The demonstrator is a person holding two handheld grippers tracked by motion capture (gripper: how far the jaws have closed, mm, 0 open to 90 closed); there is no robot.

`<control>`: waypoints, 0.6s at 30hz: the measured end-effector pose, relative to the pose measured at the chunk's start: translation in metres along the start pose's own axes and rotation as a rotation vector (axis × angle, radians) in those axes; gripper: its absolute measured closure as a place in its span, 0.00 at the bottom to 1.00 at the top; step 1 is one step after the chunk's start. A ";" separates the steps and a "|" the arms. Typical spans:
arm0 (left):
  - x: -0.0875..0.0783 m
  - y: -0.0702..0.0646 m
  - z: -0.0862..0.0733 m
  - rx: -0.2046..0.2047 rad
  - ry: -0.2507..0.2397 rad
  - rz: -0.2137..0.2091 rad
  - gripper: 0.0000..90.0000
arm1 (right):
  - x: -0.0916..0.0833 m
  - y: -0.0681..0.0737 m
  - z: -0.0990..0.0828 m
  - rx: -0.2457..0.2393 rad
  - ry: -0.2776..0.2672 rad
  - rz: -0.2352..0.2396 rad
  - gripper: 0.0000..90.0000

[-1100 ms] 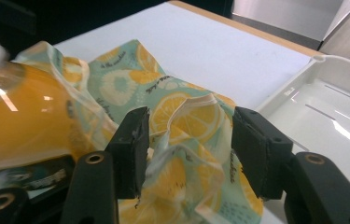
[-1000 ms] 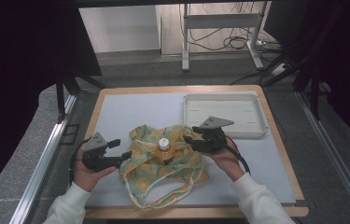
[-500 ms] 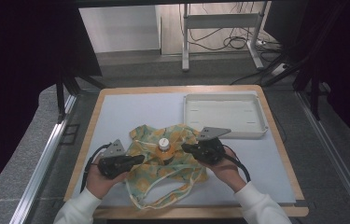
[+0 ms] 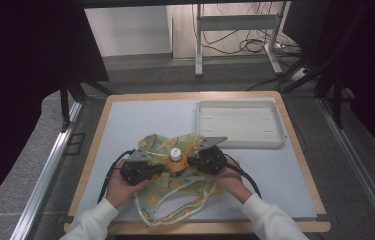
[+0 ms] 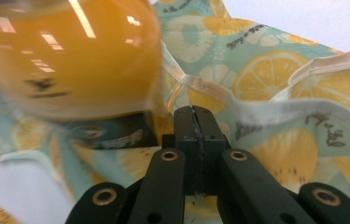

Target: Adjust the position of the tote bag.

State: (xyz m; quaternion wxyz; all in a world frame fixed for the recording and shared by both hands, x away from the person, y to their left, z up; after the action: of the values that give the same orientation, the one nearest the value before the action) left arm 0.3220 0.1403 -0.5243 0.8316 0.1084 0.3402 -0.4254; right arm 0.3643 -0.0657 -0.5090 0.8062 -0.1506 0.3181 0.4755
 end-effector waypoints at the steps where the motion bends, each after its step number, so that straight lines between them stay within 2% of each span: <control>1: 0.001 -0.001 0.001 0.006 0.003 0.002 1.00 | 0.002 -0.001 0.000 0.001 0.002 -0.001 0.99; 7: 0.015 0.004 0.002 0.007 0.040 0.003 1.00 | 0.009 -0.006 -0.005 0.014 0.042 -0.004 0.99; 12: 0.028 0.014 0.002 -0.010 0.070 0.028 1.00 | 0.008 -0.006 -0.014 0.026 0.075 0.012 0.99; 18: 0.036 0.024 0.007 -0.031 0.065 0.056 1.00 | 0.005 0.001 -0.027 0.012 0.119 0.031 0.99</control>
State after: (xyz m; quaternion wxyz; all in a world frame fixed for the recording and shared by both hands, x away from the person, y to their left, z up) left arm 0.3586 0.1292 -0.5458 0.8334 0.1189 0.3701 -0.3928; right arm 0.3550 -0.0766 -0.5330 0.7792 -0.1691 0.3707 0.4763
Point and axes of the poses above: each handheld gripper's, and its own axes: x roughly forward along the jaws, z roughly out of its top, y roughly to its left, the point moved 4 cm from there along x, roughly forward along the jaws, and after that the axes turned 1 degree about y, right-handed, at the moved point
